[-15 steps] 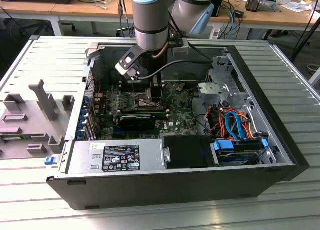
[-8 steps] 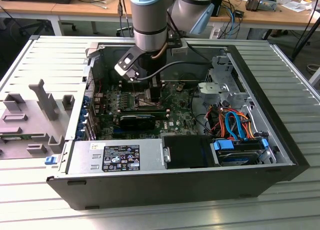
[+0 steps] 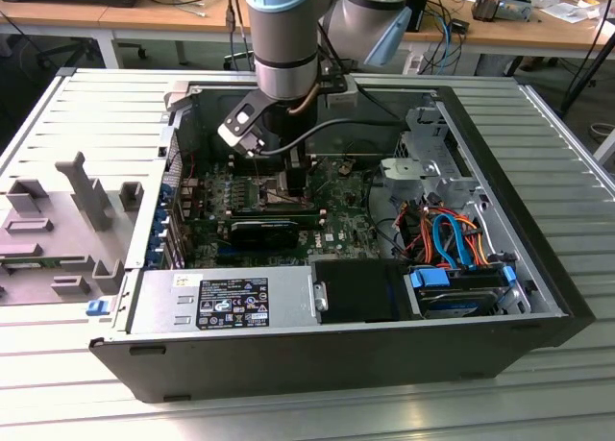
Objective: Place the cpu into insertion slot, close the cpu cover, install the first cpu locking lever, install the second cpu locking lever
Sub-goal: 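Place the cpu into insertion slot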
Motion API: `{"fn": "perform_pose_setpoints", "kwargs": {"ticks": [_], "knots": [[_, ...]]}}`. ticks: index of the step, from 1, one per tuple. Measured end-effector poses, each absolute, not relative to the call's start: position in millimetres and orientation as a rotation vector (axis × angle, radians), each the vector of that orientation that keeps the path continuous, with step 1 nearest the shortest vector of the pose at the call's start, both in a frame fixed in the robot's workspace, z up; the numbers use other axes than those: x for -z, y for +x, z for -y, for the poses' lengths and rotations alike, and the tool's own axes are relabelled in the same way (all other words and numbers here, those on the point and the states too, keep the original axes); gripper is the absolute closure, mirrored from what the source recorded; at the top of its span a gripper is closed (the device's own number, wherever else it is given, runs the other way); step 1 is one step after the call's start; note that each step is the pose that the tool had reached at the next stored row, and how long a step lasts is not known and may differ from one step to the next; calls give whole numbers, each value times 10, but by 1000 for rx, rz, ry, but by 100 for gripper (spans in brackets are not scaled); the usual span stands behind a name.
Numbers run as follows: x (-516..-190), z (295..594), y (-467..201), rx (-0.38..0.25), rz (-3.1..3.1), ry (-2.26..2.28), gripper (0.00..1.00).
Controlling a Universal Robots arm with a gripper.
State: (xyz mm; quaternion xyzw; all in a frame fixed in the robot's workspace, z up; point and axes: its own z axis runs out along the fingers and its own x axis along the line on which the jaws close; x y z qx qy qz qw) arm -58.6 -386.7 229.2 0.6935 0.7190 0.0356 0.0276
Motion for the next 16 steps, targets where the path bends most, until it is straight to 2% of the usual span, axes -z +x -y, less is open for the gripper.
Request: {"fn": "perform_pose_setpoints", "kwargs": {"ticks": [16], "knots": [[-2243,3865,-609,-110,-2220,2141,45]]}}
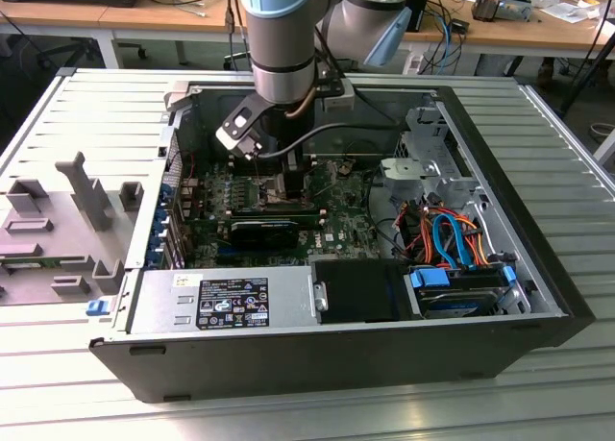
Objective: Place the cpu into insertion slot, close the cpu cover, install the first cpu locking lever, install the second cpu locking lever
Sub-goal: 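Place the cpu into insertion slot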
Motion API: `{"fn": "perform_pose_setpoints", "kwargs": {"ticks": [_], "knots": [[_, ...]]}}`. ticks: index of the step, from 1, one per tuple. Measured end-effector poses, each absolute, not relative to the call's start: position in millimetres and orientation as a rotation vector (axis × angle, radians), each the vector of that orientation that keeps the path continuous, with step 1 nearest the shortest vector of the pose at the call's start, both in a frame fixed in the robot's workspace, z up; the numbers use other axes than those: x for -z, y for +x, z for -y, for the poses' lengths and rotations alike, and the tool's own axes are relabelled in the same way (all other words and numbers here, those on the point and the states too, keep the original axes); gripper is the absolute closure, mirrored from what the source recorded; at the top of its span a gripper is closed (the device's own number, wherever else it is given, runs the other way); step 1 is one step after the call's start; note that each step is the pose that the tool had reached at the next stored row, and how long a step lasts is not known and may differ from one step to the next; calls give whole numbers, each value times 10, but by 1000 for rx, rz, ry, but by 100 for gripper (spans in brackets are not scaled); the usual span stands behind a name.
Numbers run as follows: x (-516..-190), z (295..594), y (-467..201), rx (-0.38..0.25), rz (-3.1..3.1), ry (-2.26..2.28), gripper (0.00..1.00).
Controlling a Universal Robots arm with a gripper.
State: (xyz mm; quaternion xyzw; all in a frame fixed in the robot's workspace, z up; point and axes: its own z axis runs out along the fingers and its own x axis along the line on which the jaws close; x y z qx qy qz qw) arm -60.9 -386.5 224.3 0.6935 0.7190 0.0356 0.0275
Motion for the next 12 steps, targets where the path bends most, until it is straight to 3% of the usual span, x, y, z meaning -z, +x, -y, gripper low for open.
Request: {"fn": "perform_pose_setpoints", "kwargs": {"ticks": [12], "knots": [[-2237,3832,-613,-110,-2220,2141,45]]}}
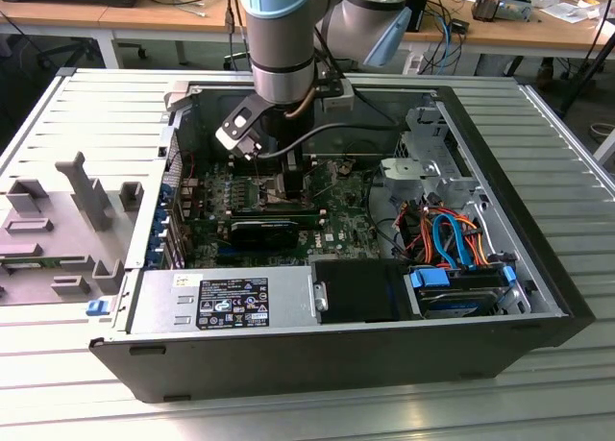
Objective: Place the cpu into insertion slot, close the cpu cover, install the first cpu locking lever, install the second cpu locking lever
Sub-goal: 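Place the cpu into insertion slot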
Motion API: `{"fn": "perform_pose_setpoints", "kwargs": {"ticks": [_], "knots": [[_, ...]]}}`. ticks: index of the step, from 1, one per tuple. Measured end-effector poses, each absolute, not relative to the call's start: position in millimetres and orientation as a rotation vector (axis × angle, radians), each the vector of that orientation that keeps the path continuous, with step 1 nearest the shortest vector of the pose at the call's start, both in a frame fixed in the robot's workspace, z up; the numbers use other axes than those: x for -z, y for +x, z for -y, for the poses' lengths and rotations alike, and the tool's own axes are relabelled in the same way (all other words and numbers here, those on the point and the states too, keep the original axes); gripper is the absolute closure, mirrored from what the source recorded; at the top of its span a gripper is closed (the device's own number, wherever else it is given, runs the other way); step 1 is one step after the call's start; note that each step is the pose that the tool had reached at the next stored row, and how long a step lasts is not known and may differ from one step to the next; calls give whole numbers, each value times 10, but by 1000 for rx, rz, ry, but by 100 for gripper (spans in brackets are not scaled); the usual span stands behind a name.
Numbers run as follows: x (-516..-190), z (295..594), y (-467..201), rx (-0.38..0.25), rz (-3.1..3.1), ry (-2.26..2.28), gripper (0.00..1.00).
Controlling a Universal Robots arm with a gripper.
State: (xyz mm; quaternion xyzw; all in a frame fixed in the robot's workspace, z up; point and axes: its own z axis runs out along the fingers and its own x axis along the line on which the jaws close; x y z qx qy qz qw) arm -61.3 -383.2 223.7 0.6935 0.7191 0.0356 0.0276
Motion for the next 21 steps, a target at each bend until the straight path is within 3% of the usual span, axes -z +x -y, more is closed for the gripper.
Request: {"fn": "perform_pose_setpoints", "kwargs": {"ticks": [21], "knots": [[-2061,3783,-710,-109,-2220,2140,45]]}}
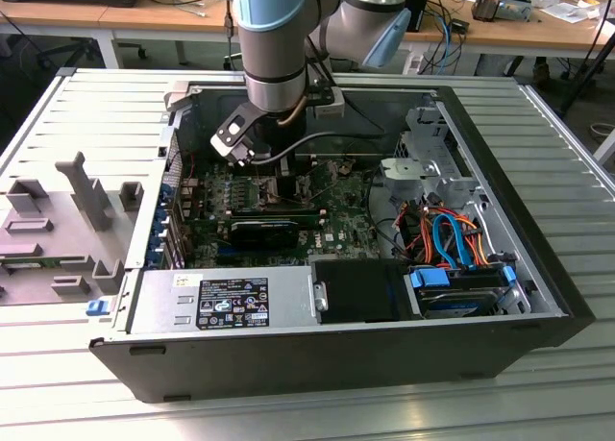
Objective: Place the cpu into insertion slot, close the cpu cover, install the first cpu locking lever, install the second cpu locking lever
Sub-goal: 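Place the cpu into insertion slot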
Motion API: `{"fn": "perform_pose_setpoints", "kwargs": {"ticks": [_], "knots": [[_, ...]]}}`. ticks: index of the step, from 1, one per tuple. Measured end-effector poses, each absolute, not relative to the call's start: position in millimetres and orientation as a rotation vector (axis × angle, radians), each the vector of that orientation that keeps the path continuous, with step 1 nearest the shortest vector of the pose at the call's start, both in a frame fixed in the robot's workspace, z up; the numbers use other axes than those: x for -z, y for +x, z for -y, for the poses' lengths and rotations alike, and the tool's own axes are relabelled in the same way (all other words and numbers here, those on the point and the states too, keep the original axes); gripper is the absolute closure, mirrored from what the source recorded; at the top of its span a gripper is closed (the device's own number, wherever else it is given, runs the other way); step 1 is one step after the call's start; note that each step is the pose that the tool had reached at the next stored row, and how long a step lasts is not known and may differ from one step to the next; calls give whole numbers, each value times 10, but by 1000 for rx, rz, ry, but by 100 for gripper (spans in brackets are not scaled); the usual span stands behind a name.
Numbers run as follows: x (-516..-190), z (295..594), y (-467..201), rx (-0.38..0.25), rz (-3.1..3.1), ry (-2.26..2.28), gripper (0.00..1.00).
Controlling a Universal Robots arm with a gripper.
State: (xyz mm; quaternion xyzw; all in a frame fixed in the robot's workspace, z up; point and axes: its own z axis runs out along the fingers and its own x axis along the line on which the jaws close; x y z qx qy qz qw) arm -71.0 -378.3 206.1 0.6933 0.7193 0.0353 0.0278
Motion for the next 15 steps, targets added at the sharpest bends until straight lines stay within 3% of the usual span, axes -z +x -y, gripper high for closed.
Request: {"fn": "perform_pose_setpoints", "kwargs": {"ticks": [15], "knots": [[-1993,3729,-744,-109,-2217,2143,45]]}}
